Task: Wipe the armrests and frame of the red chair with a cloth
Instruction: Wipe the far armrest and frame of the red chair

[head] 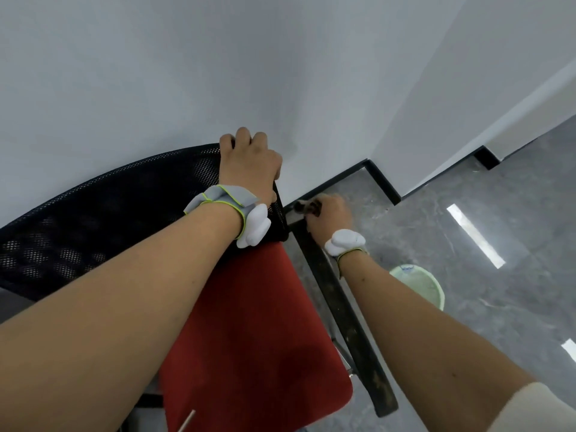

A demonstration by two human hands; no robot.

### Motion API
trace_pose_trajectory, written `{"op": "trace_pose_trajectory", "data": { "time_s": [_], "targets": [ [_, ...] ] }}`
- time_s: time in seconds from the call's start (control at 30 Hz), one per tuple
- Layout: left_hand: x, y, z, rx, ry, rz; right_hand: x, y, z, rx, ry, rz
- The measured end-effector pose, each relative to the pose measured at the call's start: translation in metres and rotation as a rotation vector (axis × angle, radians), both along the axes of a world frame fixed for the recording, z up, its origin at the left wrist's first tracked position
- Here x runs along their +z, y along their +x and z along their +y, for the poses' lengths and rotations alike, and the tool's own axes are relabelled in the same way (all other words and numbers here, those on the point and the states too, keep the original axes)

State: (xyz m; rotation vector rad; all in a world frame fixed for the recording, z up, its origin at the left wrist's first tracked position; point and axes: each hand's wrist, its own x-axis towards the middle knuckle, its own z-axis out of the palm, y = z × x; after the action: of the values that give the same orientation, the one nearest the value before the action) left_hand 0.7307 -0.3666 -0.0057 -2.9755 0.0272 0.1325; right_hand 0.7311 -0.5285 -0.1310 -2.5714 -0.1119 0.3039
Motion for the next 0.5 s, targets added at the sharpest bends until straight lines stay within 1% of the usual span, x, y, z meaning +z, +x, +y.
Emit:
{"op": "trace_pose_trajectory", "data": {
  "time_s": [0.07,0.1,0.13,0.23,0.3,0.33,0.43,0.47,0.5],
  "targets": [
    [-0.001,0.000,0.001,-0.004,0.005,-0.009,-0.002,-0.016,0.020,0.225,-0.008,-0.006],
    [-0.002,0.000,0.002,-0.011,0.007,-0.007,-0.003,-0.019,0.023,0.279,-0.028,-0.006],
    [-0.003,-0.001,0.002,-0.015,0.006,-0.004,-0.003,-0.017,0.019,0.270,-0.052,-0.005],
    [-0.006,-0.002,0.005,-0.015,0.005,-0.024,-0.004,0.003,0.004,0.104,-0.159,0.052],
    [-0.008,-0.001,0.003,-0.007,0.022,-0.044,-0.002,0.010,0.004,0.040,-0.157,0.036],
    [-0.010,-0.001,0.001,0.004,0.029,-0.053,0.000,0.007,0.010,0.058,-0.120,0.025],
    [-0.013,0.001,0.001,0.026,0.021,-0.089,-0.005,-0.015,0.023,0.296,-0.075,0.045],
    [-0.014,0.001,0.000,0.023,0.011,-0.098,-0.008,-0.019,0.021,0.342,-0.086,0.038],
    [-0.014,0.001,-0.001,0.019,0.006,-0.100,-0.011,-0.017,0.016,0.338,-0.096,0.027]
  ]
}}
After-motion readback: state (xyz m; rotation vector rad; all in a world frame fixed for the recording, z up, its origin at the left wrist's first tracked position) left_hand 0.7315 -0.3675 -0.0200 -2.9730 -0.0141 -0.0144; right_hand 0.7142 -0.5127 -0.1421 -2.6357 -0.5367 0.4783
